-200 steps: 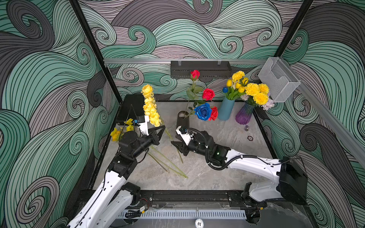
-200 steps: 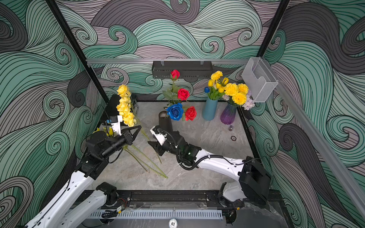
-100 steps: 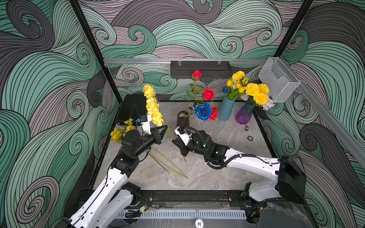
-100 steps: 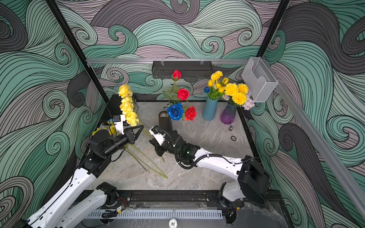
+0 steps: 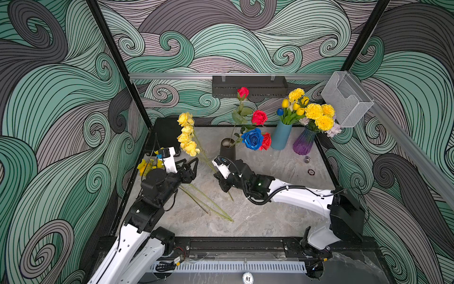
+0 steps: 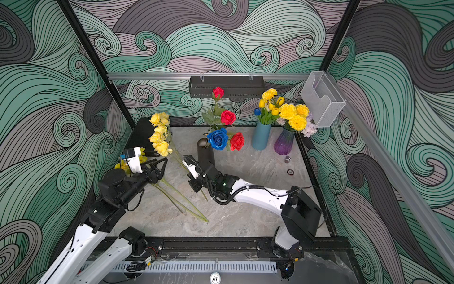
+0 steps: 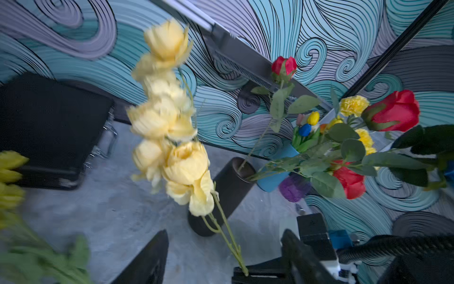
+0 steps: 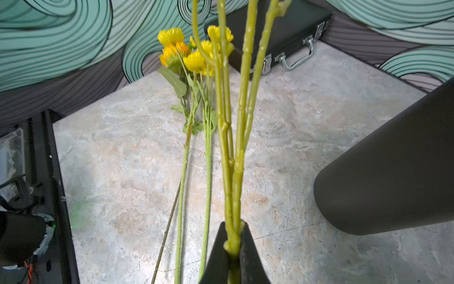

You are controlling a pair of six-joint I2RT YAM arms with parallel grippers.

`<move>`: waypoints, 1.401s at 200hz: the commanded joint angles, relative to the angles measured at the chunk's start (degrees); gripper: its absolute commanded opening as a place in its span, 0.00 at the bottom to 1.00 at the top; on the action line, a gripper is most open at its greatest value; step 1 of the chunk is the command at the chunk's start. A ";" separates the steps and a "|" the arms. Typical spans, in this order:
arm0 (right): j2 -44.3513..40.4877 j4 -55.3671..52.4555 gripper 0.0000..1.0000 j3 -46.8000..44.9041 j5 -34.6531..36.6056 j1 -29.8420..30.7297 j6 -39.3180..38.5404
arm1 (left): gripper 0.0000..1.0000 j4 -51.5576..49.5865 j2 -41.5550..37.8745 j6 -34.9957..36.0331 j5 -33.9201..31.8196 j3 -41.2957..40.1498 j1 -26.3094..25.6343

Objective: Pick out yellow flowers from the vase
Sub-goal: Place the flower at the center of the board.

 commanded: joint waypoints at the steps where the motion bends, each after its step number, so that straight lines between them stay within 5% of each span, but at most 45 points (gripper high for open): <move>1: 2.77 -3.81 0.05 2.78 -0.96 0.56 0.11 | 0.99 -10.45 -4.05 4.31 -23.45 5.67 -0.29; 24: 6.27 -5.74 0.04 5.68 -2.95 2.09 -1.46 | 0.99 -15.63 -5.63 7.11 -33.42 10.57 -0.25; 110: 20.99 -15.39 0.04 20.65 -12.69 7.50 -4.07 | 0.99 -15.14 -6.73 11.33 -31.72 11.14 -0.22; 173: 29.88 -24.46 0.07 29.90 -12.99 8.87 -3.48 | 0.99 -14.89 -6.62 11.42 -30.16 10.03 -0.26; 280: 28.39 -23.75 0.25 28.55 -12.10 9.09 -3.74 | 0.98 -14.65 -6.32 11.39 -29.06 9.39 -0.23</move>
